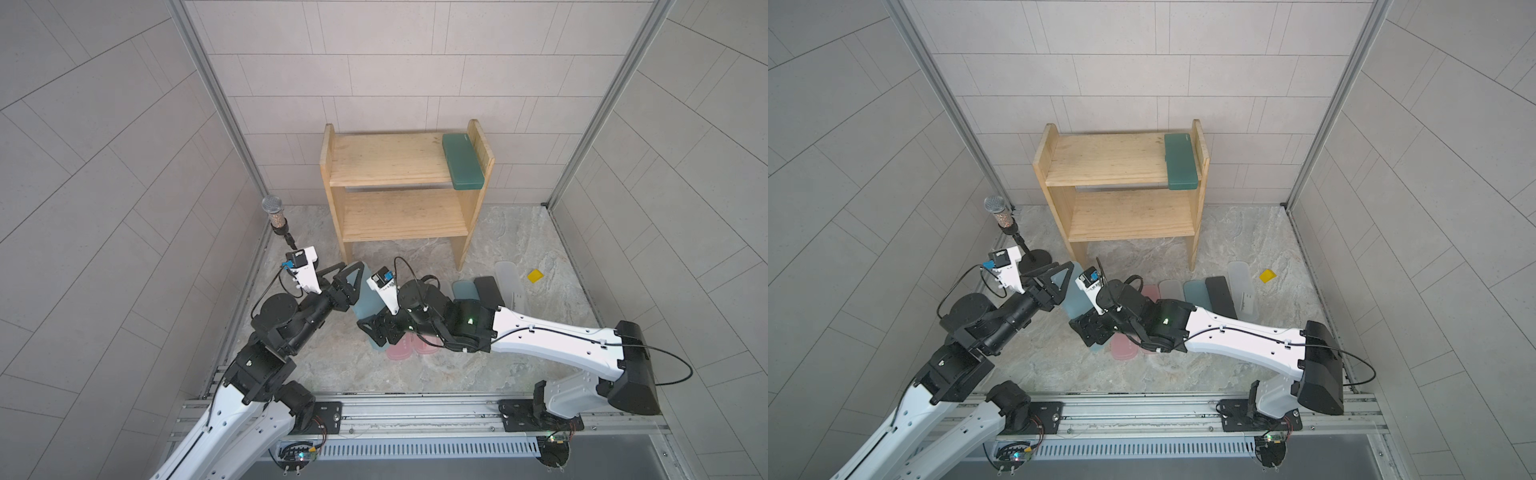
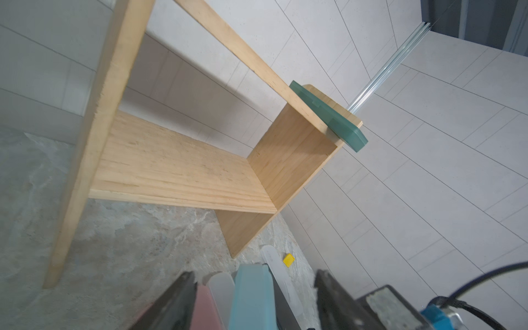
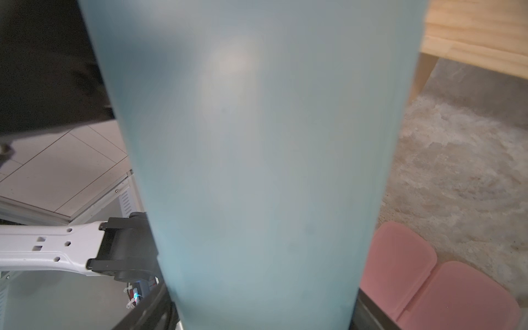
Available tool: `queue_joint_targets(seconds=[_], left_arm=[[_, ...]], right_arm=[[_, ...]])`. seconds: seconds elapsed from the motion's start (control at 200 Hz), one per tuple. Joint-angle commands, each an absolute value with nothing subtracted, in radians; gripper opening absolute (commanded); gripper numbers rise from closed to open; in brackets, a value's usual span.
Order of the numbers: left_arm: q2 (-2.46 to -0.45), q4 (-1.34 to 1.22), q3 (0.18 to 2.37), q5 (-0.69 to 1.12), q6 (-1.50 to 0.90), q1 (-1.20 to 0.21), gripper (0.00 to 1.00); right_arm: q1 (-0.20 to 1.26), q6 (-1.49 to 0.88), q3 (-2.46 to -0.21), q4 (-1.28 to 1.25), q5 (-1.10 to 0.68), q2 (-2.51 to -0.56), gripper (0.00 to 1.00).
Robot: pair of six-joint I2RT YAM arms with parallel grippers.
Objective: Remove the pencil cases from the shelf
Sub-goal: Place the pencil case at the center of the board.
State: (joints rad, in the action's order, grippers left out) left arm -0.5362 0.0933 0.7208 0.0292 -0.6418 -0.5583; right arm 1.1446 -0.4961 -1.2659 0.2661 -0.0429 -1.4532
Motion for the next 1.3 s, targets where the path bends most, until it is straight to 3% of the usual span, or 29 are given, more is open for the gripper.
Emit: queue_joint_targets(seconds=[0.0,0.2,0.5,0.871,1.291], left_arm=[[-0.509,0.122,0.75,-0.048,-0.633,-0.54,1.0],[-0.516,0.255,0.817,-0.121,-0.537,-0.513,1.0],[-0.559,0.401,0.915,-0.11,-0.41,-0.508,1.0],[-0.467,0.514,0.891,-0.144,-0.361,-0.499,1.0],[-0.441,0.517,0.856,-0.163,-0.362,-0.497,1.0]], right_arm=[[1.075,-0.602,-1.264,0.29,-0.072,-1.414,0.67],[0.987,-0.788,-1.257,0.394,-0.151,-1.41,0.64],[0.993,-1.01,-1.418,0.612,-0.197,-1.606,0.63],[1.047,-1.034,-1.577,0.588,-0.167,-1.916,0.63],[1.047,-0.986,-1.672,0.65,-0.14,-2.072,0.68]])
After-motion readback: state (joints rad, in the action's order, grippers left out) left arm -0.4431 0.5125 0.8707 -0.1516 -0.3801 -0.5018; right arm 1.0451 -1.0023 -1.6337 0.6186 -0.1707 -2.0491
